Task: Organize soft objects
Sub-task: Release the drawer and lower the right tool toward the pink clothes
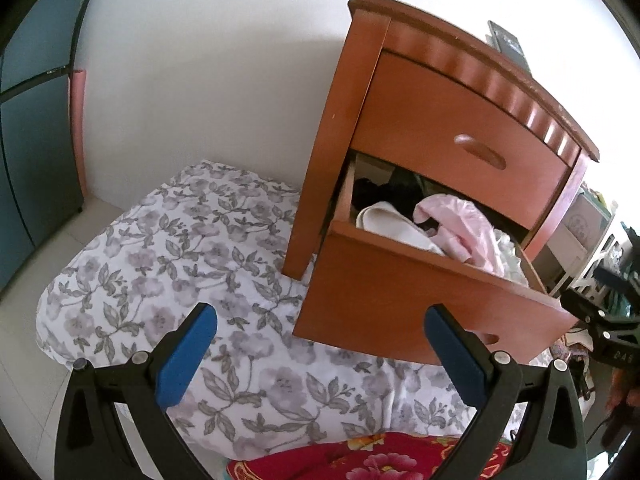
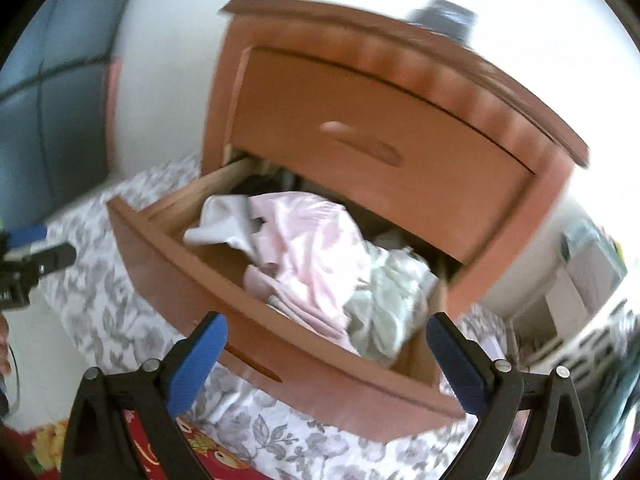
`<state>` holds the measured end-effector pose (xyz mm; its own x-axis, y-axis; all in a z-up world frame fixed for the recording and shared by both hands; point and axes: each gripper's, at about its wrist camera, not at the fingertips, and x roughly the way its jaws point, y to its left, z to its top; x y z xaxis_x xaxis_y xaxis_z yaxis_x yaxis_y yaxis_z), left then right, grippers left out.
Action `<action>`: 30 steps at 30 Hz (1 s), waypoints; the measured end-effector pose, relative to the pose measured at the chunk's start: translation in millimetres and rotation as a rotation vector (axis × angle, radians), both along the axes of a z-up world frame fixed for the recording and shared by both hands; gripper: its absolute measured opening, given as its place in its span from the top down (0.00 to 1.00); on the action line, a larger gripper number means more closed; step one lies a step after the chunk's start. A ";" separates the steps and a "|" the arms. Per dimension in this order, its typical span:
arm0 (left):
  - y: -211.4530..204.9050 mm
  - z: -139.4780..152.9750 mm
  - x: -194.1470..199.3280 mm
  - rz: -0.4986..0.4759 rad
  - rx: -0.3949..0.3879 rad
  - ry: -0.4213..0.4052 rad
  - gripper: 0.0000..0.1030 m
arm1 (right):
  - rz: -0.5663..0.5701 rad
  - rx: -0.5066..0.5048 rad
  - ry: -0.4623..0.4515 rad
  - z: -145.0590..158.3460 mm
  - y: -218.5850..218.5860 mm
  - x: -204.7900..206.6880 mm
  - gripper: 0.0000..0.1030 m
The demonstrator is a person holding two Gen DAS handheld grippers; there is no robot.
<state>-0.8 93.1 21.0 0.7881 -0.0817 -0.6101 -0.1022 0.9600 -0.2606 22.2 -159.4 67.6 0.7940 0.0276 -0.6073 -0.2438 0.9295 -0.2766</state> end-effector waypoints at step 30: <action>-72.1 55.3 -4.1 -0.190 -0.010 -0.172 0.00 | -0.254 0.381 -0.117 5.7 -104.1 -41.2 0.00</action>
